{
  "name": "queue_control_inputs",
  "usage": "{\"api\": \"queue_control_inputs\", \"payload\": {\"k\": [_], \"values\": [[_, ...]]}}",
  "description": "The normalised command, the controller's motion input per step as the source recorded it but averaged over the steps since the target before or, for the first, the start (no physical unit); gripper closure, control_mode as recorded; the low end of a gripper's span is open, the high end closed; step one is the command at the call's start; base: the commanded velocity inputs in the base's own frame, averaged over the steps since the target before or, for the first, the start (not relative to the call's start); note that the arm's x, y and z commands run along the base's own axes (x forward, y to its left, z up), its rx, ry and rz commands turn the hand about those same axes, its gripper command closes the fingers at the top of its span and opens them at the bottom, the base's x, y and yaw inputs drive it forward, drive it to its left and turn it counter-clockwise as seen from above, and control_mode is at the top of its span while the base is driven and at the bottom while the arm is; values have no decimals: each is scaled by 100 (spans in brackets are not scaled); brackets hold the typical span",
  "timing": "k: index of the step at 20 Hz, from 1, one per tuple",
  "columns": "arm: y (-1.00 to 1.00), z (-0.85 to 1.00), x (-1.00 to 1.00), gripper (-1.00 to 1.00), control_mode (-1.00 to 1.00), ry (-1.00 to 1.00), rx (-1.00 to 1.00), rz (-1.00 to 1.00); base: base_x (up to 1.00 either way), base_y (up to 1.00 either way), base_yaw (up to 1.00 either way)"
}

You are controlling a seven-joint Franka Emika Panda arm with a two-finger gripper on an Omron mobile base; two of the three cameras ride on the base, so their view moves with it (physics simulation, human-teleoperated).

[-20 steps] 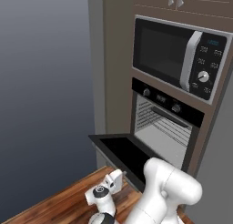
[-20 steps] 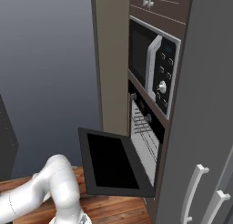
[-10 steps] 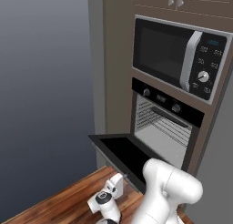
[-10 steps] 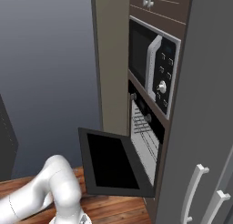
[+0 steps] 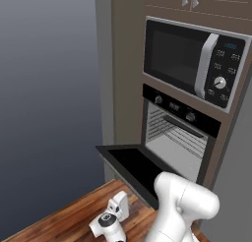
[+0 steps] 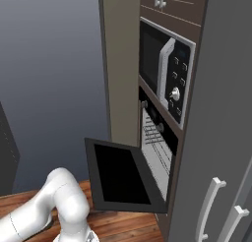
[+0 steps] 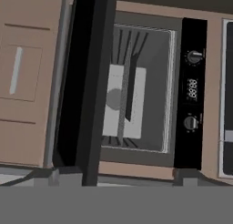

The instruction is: Take the baked cake out of the oven and place it on the plate for cooling. Then close the oven door.

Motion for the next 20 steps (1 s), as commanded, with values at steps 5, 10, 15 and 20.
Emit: {"api": "queue_control_inputs", "payload": {"k": [5,10,15,20], "values": [[27,-68,45,-100,-100,-1,-8,-11,0,0,0],[33,-68,51,-100,-100,-3,-10,-11,0,0,0],[39,-77,48,-100,-100,-7,-15,-11,0,0,0],[33,-76,50,-100,-100,-13,-21,-15,0,0,0]]}}
